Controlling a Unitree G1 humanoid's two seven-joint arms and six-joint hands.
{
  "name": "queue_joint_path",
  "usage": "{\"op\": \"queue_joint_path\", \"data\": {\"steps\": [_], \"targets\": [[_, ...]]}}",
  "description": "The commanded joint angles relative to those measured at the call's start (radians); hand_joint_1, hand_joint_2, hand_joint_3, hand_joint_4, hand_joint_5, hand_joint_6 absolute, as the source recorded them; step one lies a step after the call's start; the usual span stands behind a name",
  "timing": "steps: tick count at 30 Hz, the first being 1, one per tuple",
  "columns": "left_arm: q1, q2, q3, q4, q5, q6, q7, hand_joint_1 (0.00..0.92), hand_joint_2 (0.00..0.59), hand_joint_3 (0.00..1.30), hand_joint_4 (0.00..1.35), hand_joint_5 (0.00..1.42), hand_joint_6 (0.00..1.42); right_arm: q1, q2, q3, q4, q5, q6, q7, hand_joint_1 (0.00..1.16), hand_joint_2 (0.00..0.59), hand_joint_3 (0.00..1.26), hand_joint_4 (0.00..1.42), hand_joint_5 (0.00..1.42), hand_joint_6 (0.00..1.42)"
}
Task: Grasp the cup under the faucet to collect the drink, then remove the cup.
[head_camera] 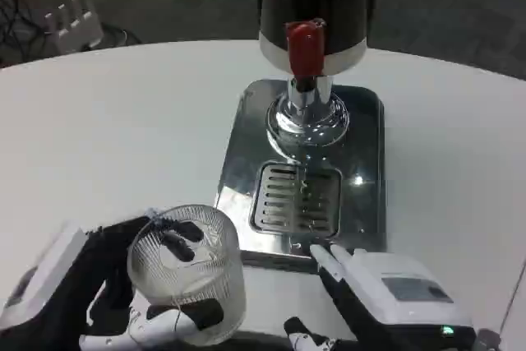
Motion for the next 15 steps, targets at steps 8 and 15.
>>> {"op": "queue_joint_path", "data": {"steps": [8,15], "targets": [[0.001,-0.007,0.007,-0.017,-0.011,-0.023,0.002,0.455,0.052,1.04,1.13,1.33,1.42,0.004,0.005,-0.009,-0.004,-0.004,-0.017,0.011,0.24,0.453,0.03,0.00,0.00,0.00],[-0.016,-0.006,0.004,0.003,-0.007,-0.019,0.003,0.455,0.051,1.04,1.13,1.33,1.42,-0.010,0.013,-0.016,0.002,-0.004,-0.014,0.014,0.24,0.453,0.03,0.00,0.00,0.00]]}}
